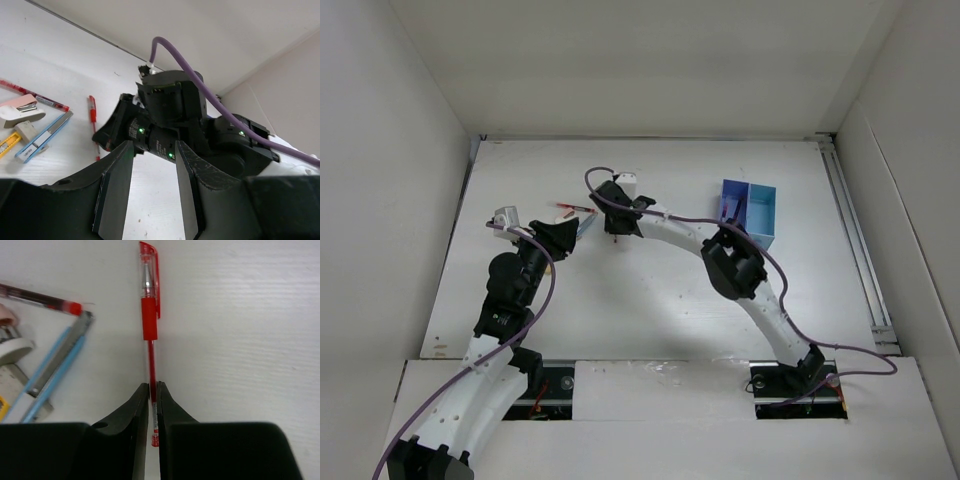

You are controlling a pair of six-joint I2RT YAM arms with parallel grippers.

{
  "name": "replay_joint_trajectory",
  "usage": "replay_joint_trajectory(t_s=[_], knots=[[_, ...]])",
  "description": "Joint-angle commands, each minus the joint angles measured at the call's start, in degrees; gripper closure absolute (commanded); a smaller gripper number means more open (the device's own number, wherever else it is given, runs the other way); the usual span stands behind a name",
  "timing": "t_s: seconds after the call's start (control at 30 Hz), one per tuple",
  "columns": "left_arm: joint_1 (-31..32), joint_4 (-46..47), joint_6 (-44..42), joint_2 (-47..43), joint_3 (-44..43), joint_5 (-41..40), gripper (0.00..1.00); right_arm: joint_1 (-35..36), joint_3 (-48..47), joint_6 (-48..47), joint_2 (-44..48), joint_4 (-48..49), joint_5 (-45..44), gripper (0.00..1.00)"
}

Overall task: Sort the stationery into containers
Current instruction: Pick up the pen from the center of the board, then place the pen in the storage box.

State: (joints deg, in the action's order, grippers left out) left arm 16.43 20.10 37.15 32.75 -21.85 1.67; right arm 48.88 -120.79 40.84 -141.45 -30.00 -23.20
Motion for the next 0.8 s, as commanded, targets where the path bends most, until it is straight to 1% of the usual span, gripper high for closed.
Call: replay_joint_trajectory(t_s=[0.0, 0.07, 0.13, 0.27, 0.3, 0.33, 0.4, 0.43, 0.57, 0.67, 0.77], knots=[[0.27, 1.88, 0.21, -0.76, 0.40, 0.79, 0.64, 0.42, 6.34, 1.08, 6.87, 0.12, -4.48, 1.00], [0.27, 2.40, 0.21, -0.76, 0.40, 0.79, 0.64, -0.10, 11.16, 1.61, 9.60, 1.77, -5.01, 1.00], [0.27, 2.40, 0.21, -0.76, 0.40, 0.79, 0.64, -0.10, 15.04, 2.14, 14.87, 3.88, -5.01, 1.00], [0.27, 2.40, 0.21, -0.76, 0.40, 1.32, 0.64, -2.56, 24.18, 2.67, 24.53, 7.49, -5.01, 1.00], [0.27, 2.40, 0.21, -0.76, 0.40, 1.32, 0.64, -4.04, 27.77, 3.19, 26.47, 8.11, -5.01, 1.00], [0.27, 2.40, 0.21, -0.76, 0.40, 1.32, 0.64, -4.93, 29.46, 3.72, 30.23, 8.64, -5.01, 1.00], [0.27, 2.93, 0.21, -0.76, 0.40, 1.32, 0.64, -7.73, 32.88, 3.72, 33.94, 8.64, -5.01, 1.00], [0.27, 2.93, 0.21, -0.76, 0.40, 1.32, 0.64, -8.62, 36.30, 4.24, 37.52, 9.16, -5.88, 1.00], [0.27, 2.93, 0.21, -0.76, 0.40, 1.84, 0.64, -13.45, 43.52, 4.25, 44.57, 9.17, -8.43, 1.00], [0.27, 3.46, 0.21, -0.76, 0.40, 2.37, 0.64, -17.41, 47.47, 4.78, 48.00, 8.65, -9.75, 1.00], [0.27, 3.46, 0.21, -0.23, 0.40, 2.37, 0.64, -21.00, 49.33, 4.78, 49.33, 8.03, -11.24, 1.00]])
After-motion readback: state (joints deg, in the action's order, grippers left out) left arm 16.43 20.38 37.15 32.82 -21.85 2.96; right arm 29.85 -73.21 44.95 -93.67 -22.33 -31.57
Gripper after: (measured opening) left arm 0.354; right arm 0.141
